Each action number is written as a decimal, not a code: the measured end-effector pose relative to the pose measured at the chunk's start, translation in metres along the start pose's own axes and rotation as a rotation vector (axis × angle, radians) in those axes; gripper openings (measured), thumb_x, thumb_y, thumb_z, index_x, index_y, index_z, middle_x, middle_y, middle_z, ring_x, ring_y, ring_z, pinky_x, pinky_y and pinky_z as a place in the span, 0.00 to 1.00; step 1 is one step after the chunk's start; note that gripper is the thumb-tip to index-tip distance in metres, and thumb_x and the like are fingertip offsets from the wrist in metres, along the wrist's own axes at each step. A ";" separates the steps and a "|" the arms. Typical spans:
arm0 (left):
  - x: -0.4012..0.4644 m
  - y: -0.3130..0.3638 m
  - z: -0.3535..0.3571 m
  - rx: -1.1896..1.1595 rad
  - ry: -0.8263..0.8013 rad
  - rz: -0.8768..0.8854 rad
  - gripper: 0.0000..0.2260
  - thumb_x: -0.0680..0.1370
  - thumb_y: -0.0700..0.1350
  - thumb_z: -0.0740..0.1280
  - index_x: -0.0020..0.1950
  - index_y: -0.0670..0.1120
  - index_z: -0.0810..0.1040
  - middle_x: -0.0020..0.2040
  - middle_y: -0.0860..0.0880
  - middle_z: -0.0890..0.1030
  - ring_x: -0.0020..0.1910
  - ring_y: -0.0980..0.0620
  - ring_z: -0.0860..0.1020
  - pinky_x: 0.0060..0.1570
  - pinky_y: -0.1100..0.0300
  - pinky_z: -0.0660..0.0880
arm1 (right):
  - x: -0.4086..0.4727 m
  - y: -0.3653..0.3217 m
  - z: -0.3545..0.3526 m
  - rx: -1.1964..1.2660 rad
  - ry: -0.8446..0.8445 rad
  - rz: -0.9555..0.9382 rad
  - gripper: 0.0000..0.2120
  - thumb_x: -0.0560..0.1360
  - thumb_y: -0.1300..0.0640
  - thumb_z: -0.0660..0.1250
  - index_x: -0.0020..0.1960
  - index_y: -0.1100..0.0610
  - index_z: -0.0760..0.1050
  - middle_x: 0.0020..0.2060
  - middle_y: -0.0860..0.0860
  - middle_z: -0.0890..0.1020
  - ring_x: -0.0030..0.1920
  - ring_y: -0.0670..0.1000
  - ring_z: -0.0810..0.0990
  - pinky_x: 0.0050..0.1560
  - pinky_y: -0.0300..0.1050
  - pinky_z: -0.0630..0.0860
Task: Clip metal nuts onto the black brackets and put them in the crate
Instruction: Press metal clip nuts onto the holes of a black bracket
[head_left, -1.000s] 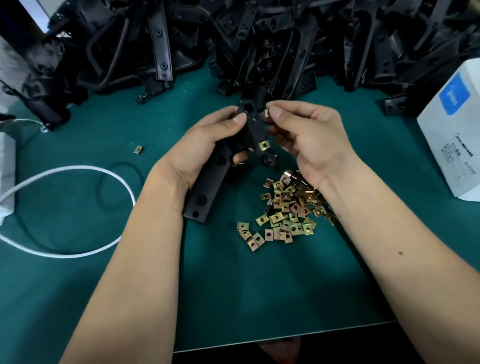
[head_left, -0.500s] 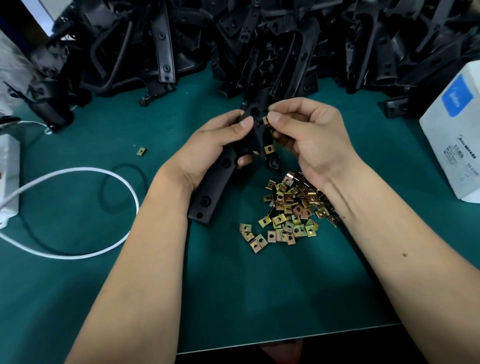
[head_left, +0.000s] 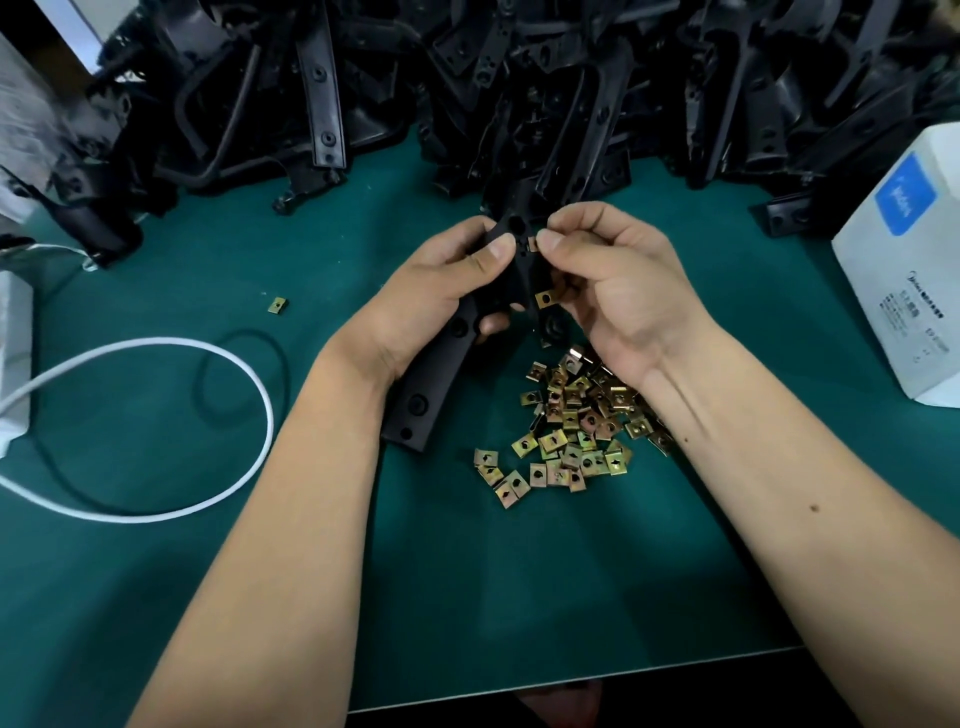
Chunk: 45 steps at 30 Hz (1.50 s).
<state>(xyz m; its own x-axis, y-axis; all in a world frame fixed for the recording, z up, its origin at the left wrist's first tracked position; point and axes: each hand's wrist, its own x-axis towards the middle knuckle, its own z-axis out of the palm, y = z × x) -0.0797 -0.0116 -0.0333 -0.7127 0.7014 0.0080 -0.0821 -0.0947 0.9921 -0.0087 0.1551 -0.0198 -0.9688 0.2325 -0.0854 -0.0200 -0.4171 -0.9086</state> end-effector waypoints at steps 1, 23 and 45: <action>0.000 0.000 0.000 0.006 -0.003 0.001 0.06 0.86 0.45 0.62 0.53 0.45 0.76 0.42 0.45 0.79 0.31 0.53 0.74 0.30 0.64 0.72 | 0.000 -0.001 -0.001 -0.029 -0.006 -0.005 0.08 0.78 0.70 0.69 0.47 0.58 0.78 0.34 0.51 0.80 0.35 0.49 0.80 0.41 0.50 0.84; 0.002 0.002 0.006 -0.005 0.255 0.038 0.05 0.86 0.43 0.62 0.55 0.42 0.71 0.39 0.44 0.74 0.30 0.49 0.69 0.30 0.56 0.66 | -0.002 0.008 0.008 -0.150 -0.086 -0.101 0.10 0.83 0.63 0.66 0.60 0.65 0.82 0.48 0.60 0.87 0.42 0.55 0.87 0.41 0.43 0.82; 0.009 0.000 0.017 0.128 0.513 0.217 0.06 0.83 0.34 0.66 0.59 0.38 0.78 0.50 0.47 0.83 0.51 0.49 0.79 0.61 0.51 0.77 | 0.007 0.019 0.003 -0.975 0.115 -0.359 0.08 0.77 0.50 0.75 0.47 0.55 0.84 0.35 0.45 0.83 0.37 0.46 0.82 0.40 0.38 0.77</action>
<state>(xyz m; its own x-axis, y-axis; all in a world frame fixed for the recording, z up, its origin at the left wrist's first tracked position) -0.0740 0.0065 -0.0306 -0.9535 0.2392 0.1835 0.1665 -0.0894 0.9820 -0.0170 0.1464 -0.0363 -0.9148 0.3063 0.2632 -0.0445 0.5714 -0.8195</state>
